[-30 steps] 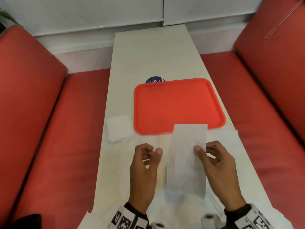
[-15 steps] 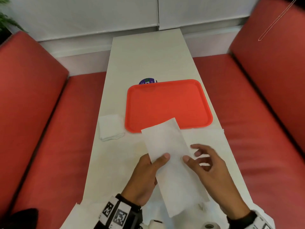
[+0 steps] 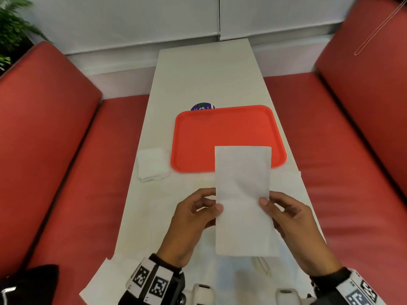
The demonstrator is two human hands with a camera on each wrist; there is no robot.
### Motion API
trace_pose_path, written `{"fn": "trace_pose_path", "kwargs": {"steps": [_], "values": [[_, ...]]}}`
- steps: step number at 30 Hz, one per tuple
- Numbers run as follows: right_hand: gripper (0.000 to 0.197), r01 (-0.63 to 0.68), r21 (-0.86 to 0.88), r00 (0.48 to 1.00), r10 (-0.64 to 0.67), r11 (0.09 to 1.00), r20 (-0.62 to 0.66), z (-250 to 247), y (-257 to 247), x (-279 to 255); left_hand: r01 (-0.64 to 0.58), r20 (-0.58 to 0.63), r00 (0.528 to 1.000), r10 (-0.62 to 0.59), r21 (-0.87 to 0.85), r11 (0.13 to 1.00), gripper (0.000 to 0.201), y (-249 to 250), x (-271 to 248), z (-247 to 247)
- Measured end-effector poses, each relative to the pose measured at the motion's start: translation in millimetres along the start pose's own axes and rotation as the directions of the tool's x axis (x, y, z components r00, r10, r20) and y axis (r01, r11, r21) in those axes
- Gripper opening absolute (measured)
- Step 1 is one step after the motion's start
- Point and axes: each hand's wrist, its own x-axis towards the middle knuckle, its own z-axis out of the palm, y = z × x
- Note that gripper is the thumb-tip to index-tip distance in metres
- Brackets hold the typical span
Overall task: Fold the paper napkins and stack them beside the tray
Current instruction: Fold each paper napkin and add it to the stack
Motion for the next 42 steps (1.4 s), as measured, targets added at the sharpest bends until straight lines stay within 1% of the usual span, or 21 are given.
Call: {"fn": "trace_pose_path", "kwargs": {"steps": [3,5,7,9,12,14,15,17,19,20,21,22,24,26,28,31,33,36,40,42], "values": [[0.019,0.007,0.023,0.998,-0.008,1.0,0.066,-2,-1,-1,-0.016,0.021,1.0,0.017,-0.037,0.999,0.026,0,-2,2],[0.018,0.028,0.032,0.993,-0.031,0.999,0.11,-5,-1,-4,-0.042,0.029,0.999,0.043,-0.033,0.999,0.031,0,-5,3],[0.031,0.049,0.017,0.986,-0.051,0.999,0.159,-6,-1,-6,-0.075,0.035,0.997,0.076,-0.009,0.997,0.035,0,-8,4],[0.036,0.034,-0.001,0.986,-0.033,0.999,0.165,-8,0,-6,-0.093,0.033,0.995,0.092,0.02,0.995,0.035,2,-9,5],[0.038,0.03,0.023,0.988,-0.033,0.999,0.15,-6,1,-6,-0.093,0.011,0.996,0.092,0.05,0.994,0.037,-1,-10,6],[0.037,0.082,0.019,0.989,-0.084,0.996,0.121,-3,-1,-7,-0.079,-0.005,0.997,0.079,0.031,0.996,0.037,-3,-10,5],[0.032,0.129,-0.033,0.987,-0.125,0.991,0.097,-2,-1,-7,-0.075,-0.011,0.997,0.075,0.011,0.997,0.031,-3,-11,7],[0.011,0.212,-0.139,0.976,-0.204,0.967,0.072,1,0,-7,-0.049,-0.019,0.999,0.049,-0.039,0.998,0.004,-3,-12,9],[0.014,0.24,-0.151,0.97,-0.233,0.959,0.063,6,2,-8,-0.003,-0.024,1.0,0.002,-0.049,0.999,0.035,-6,-13,11],[0.015,0.238,-0.128,0.971,-0.234,0.963,0.047,8,2,-9,0.007,-0.021,1.0,-0.008,-0.055,0.998,0.044,-10,-12,11],[0.017,0.229,-0.104,0.974,-0.227,0.968,0.031,10,2,-10,0.02,-0.021,1.0,-0.021,-0.068,0.998,0.046,-8,-13,13],[0.02,0.211,-0.078,0.977,-0.21,0.974,0.026,12,2,-10,0.02,0.002,1.0,-0.02,-0.068,0.997,0.042,-9,-13,13],[0.03,0.176,-0.038,0.984,-0.175,0.984,0.026,13,3,-12,0.036,-0.001,0.999,-0.036,-0.06,0.998,0.032,-10,-15,13],[0.041,0.16,-0.036,0.987,-0.159,0.986,0.03,13,3,-14,0.049,-0.01,0.999,-0.049,-0.059,0.997,0.029,-11,-15,11],[0.044,0.136,-0.043,0.99,-0.134,0.99,0.037,15,2,-16,0.05,-0.006,0.999,-0.05,-0.047,0.998,0.03,-12,-17,10],[0.037,0.116,-0.031,0.992,-0.114,0.993,0.046,17,0,-18,0.069,0.01,0.998,-0.069,-0.043,0.997,0.03,-14,-19,8],[0.035,0.112,-0.053,0.992,-0.109,0.992,0.061,19,1,-21,0.072,0.027,0.997,-0.071,-0.047,0.996,0.03,-14,-20,8],[0.031,0.101,-0.087,0.992,-0.093,0.991,0.082,24,4,-26,0.038,0.005,0.999,-0.038,-0.017,0.999,0.026,-12,-19,10],[0.021,0.079,-0.171,0.995,-0.067,0.982,0.076,26,4,-30,0.019,-0.012,1.0,-0.019,0.016,1.0,0.021,-14,-17,8],[0.015,0.077,-0.249,0.995,-0.058,0.965,0.079,28,2,-29,0.0,-0.009,1.0,0.0,0.044,0.999,0.019,-16,-18,6]]}}
